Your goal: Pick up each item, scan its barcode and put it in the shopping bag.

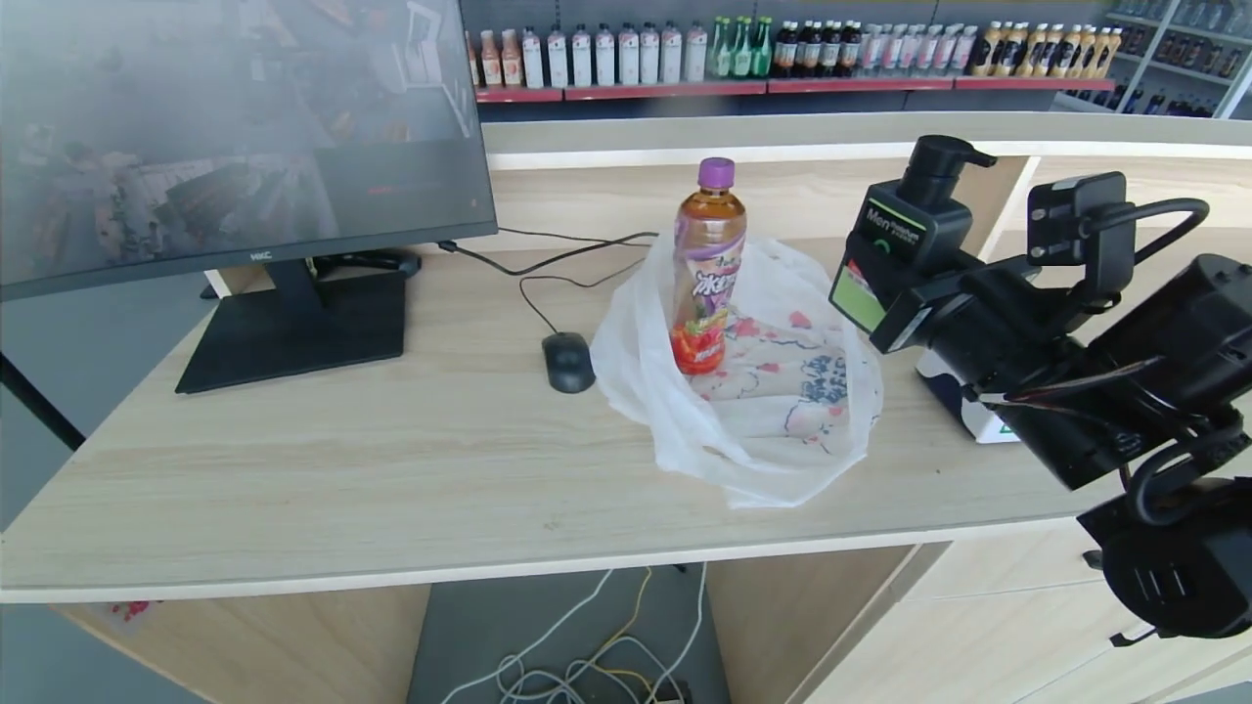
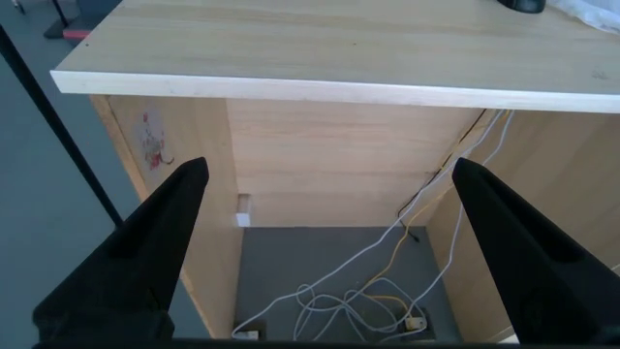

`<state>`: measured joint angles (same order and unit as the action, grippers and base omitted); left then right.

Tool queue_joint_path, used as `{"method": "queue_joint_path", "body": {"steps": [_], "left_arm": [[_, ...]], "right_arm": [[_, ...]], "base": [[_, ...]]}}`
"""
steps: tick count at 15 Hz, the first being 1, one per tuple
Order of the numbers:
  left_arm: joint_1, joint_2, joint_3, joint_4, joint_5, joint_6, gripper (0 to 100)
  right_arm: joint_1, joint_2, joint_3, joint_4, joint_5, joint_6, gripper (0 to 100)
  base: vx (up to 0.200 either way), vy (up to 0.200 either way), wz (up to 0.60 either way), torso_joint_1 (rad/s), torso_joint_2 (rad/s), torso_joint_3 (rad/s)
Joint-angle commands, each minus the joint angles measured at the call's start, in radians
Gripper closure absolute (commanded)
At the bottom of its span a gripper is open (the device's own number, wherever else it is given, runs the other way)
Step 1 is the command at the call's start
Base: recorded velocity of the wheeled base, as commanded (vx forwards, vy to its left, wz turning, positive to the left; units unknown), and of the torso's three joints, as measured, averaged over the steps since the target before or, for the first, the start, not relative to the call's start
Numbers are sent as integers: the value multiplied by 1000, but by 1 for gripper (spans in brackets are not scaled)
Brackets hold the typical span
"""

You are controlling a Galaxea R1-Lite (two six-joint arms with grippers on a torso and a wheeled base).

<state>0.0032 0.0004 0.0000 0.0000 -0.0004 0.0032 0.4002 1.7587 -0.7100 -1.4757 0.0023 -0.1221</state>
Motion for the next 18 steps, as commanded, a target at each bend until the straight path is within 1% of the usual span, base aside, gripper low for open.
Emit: {"method": "queue_joint_path", "body": {"steps": [1,7,12,14,18], "left_arm": [[0,0,0,0,0,0,0],[0,0,0,0,0,0,0],[0,0,0,0,0,0,0],[0,0,0,0,0,0,0],[0,0,0,0,-1,0,0]], "right_arm": [[5,5,6,-1,1,-1,100],[6,67,3,-1,2,-4,100],[42,193,-115,0,1,-4,100],[43,246,-166,2,1,-2,100],[29,314,-215,2,4,-1,100]], "base": [[0,0,0,0,0,0],[0,0,0,0,0,0],[0,0,0,0,0,0],[0,0,0,0,0,0],[0,0,0,0,0,0]]}}
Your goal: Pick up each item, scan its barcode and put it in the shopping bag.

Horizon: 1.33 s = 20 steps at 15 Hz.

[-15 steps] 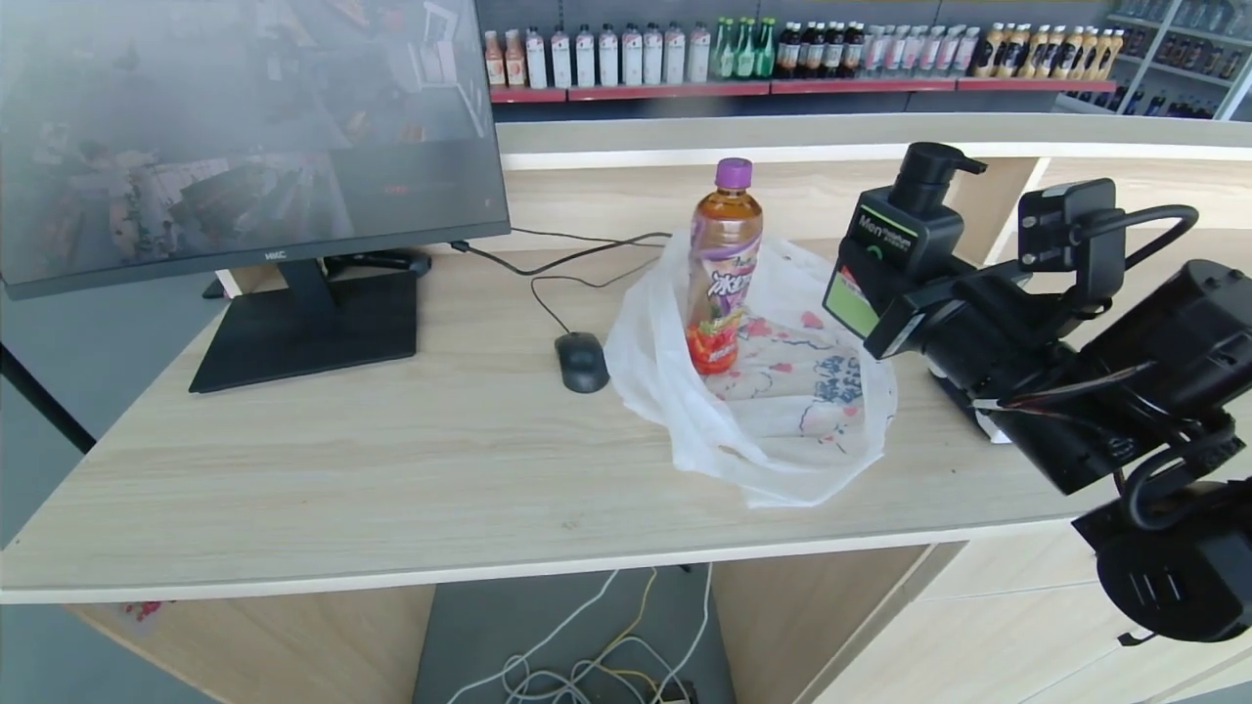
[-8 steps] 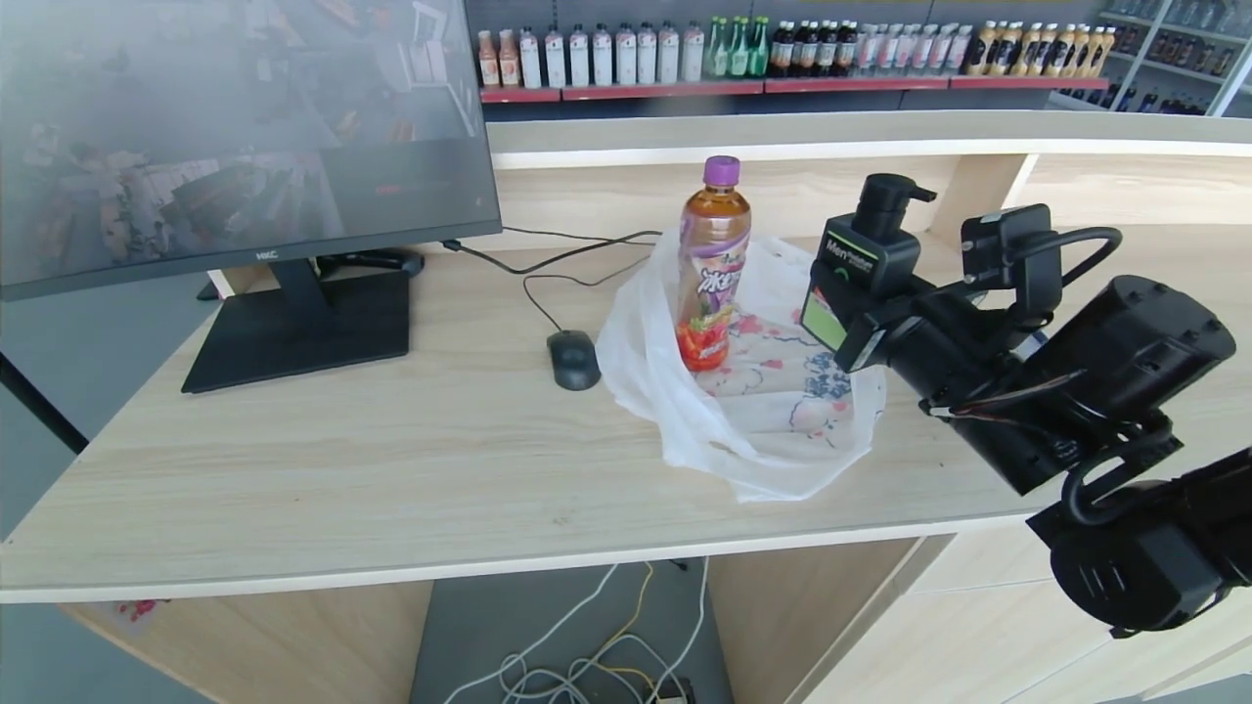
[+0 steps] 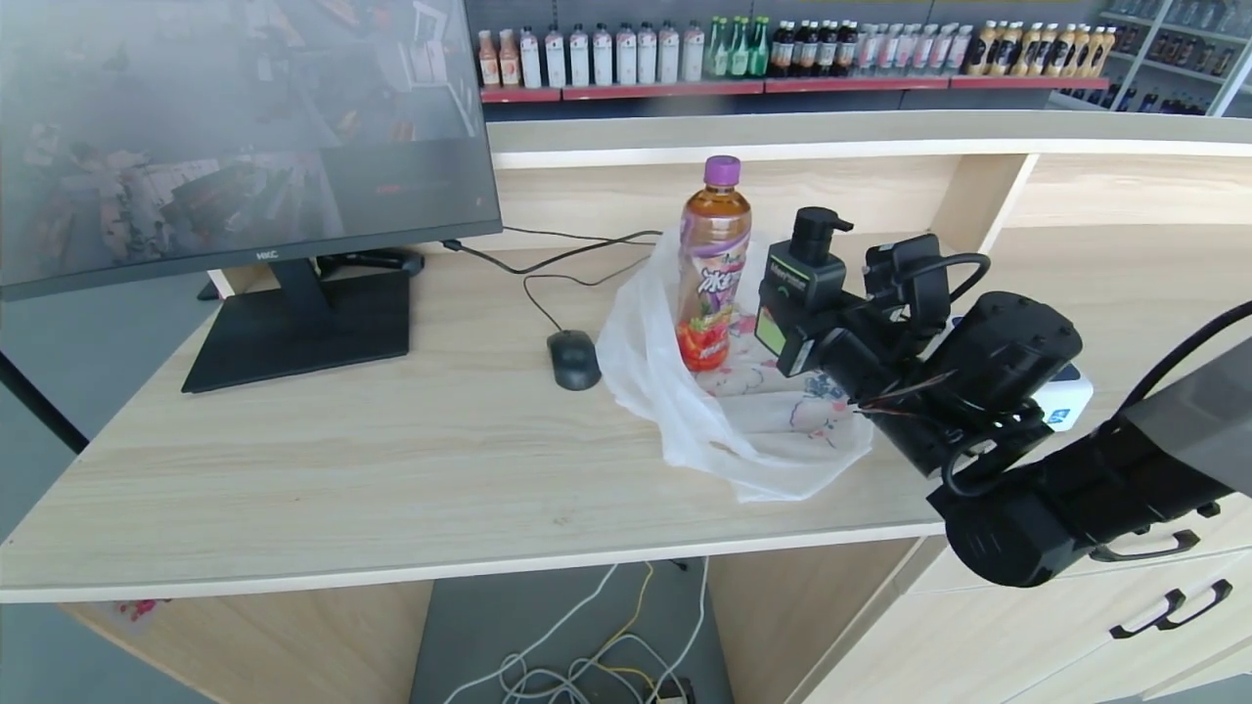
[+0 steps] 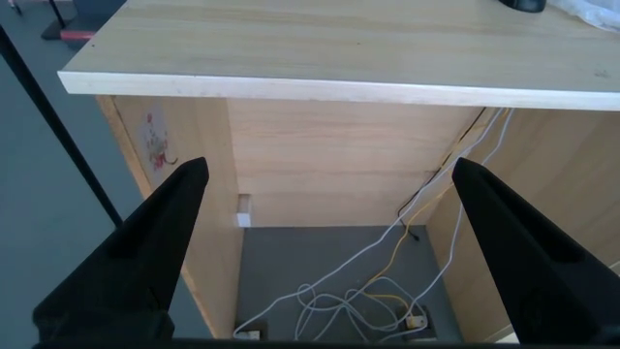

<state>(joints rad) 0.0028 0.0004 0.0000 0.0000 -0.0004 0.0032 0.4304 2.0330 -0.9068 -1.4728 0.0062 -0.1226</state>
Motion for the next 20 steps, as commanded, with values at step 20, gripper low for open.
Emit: {"method": "queue_joint_path", "body": {"steps": [20], "left_arm": [[0,0,0,0,0,0,0]], "right_arm": [[-75,98,11,-1,-3,9,100]], "base": [[0,0,0,0,0,0]]}}
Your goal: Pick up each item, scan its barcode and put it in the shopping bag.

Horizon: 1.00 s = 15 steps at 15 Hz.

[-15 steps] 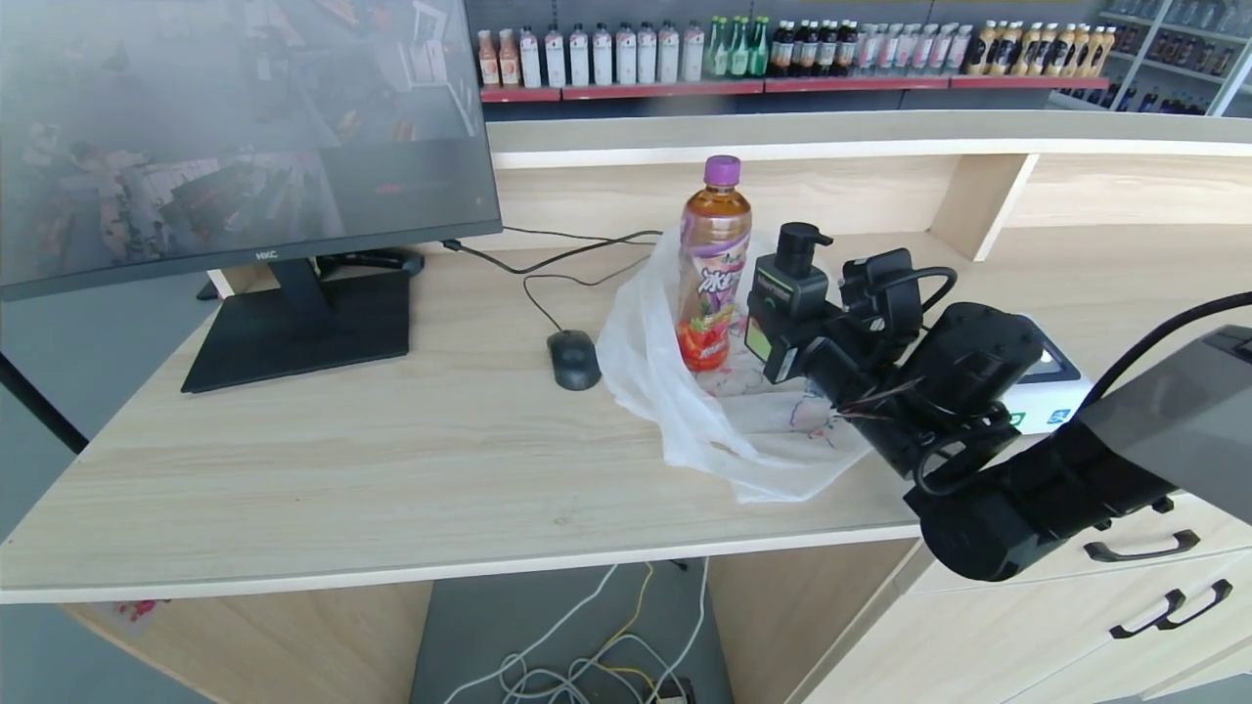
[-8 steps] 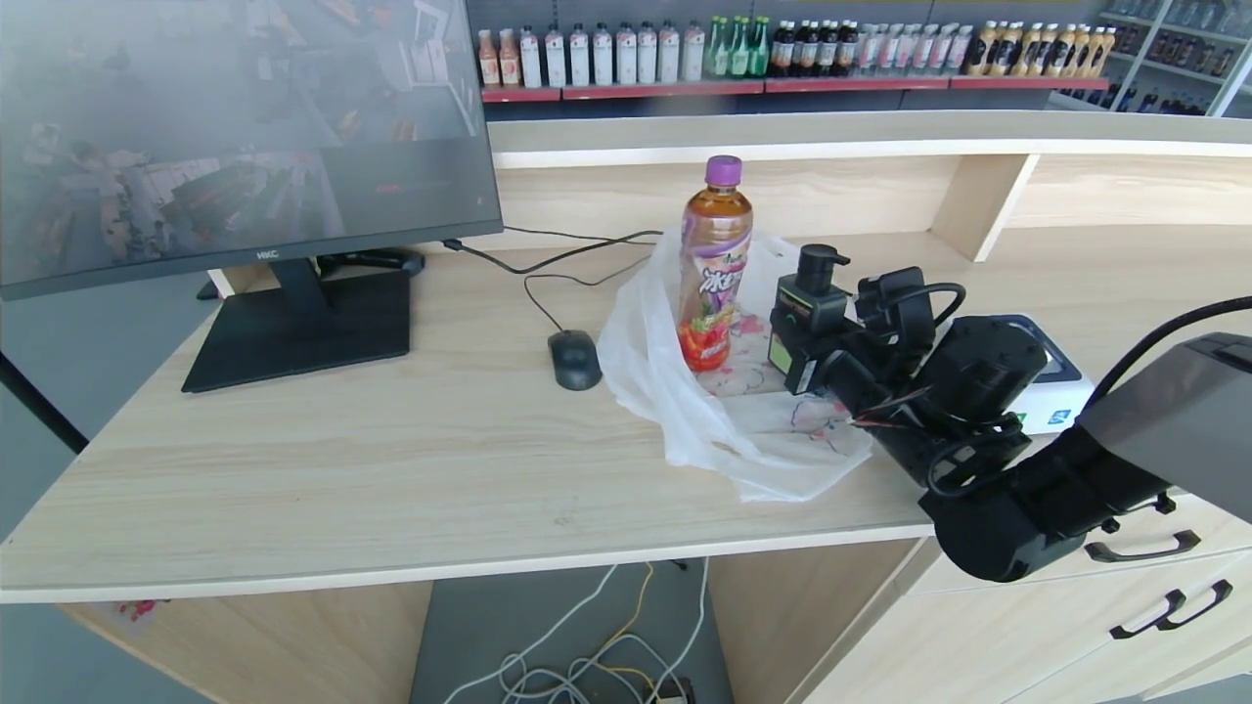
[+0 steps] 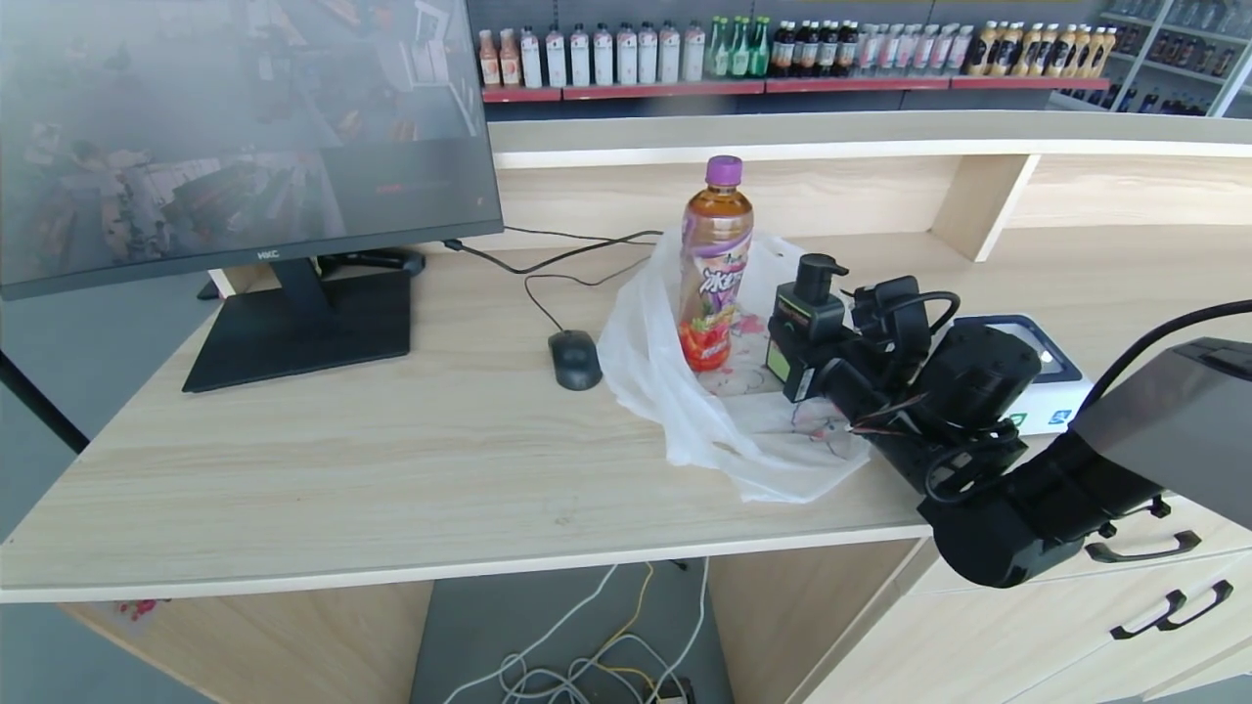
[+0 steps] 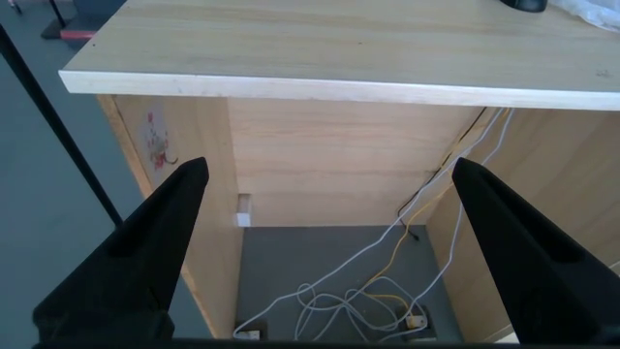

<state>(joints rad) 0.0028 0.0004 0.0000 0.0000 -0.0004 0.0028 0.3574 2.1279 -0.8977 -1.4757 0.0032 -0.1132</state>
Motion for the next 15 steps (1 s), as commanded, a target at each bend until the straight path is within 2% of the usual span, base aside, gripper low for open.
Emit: {"method": "queue_joint_path", "body": {"steps": [1,15], "left_arm": [[0,0,0,0,-1,0,0],[0,0,0,0,-1,0,0]], "right_arm": [[-2,3,9,2,0,0,100],[2,-13,36,-1,-2,20,100]], "base": [[0,0,0,0,0,0],[0,0,0,0,0,0]]}}
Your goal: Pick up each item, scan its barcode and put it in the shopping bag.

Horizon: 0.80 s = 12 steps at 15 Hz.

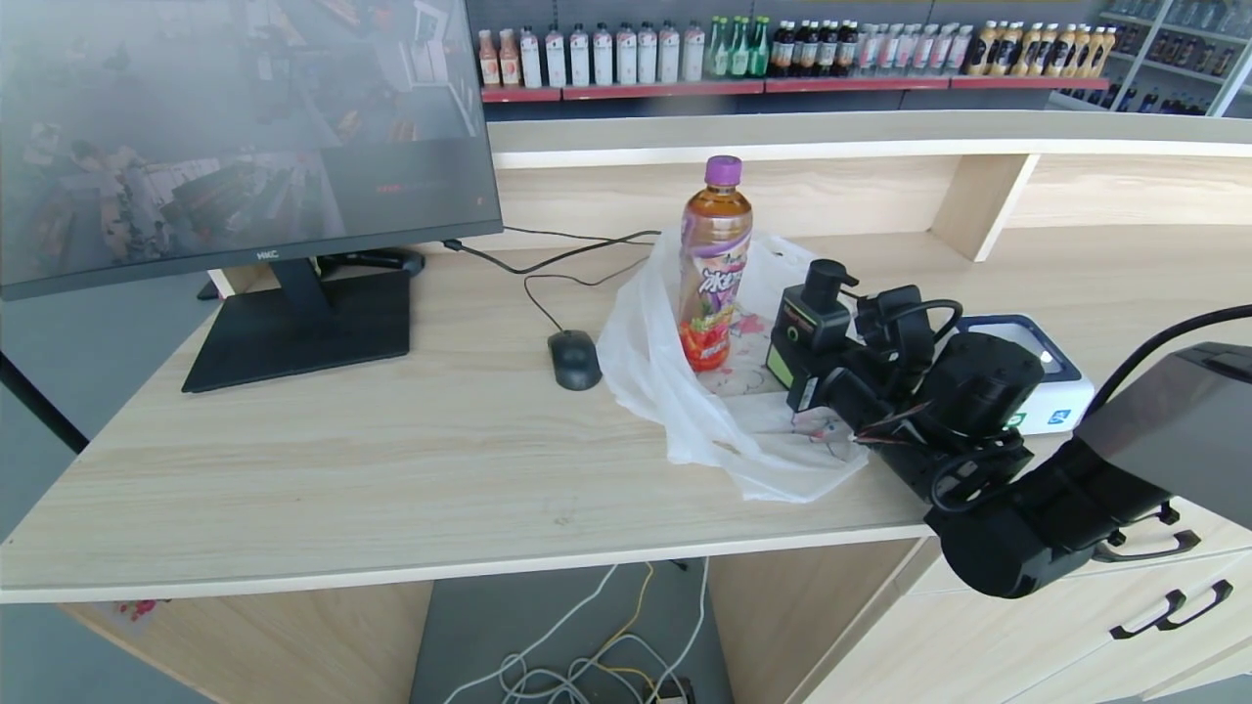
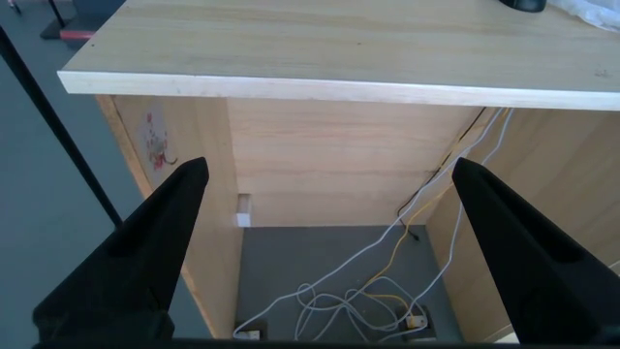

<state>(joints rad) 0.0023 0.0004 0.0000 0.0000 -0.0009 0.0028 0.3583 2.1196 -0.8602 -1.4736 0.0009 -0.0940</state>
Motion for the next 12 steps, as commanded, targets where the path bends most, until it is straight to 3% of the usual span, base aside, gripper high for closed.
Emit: {"method": "queue_joint_path", "body": {"steps": [1,3,4,12], "left_arm": [[1,0,0,0,1,0,0],[1,0,0,0,-1,0,0],[1,0,0,0,1,0,0],[1,0,0,0,-1,0,0]], "right_arm": [[1,-7,0,-4,1,5,100],[1,-9,0,-4,1,7,100],[2,-9,0,-4,1,7,0],[2,-15,-5,-5,1,30,0]], "base": [[0,0,0,0,0,0],[0,0,0,0,0,0],[0,0,0,0,0,0],[0,0,0,0,0,0]]}}
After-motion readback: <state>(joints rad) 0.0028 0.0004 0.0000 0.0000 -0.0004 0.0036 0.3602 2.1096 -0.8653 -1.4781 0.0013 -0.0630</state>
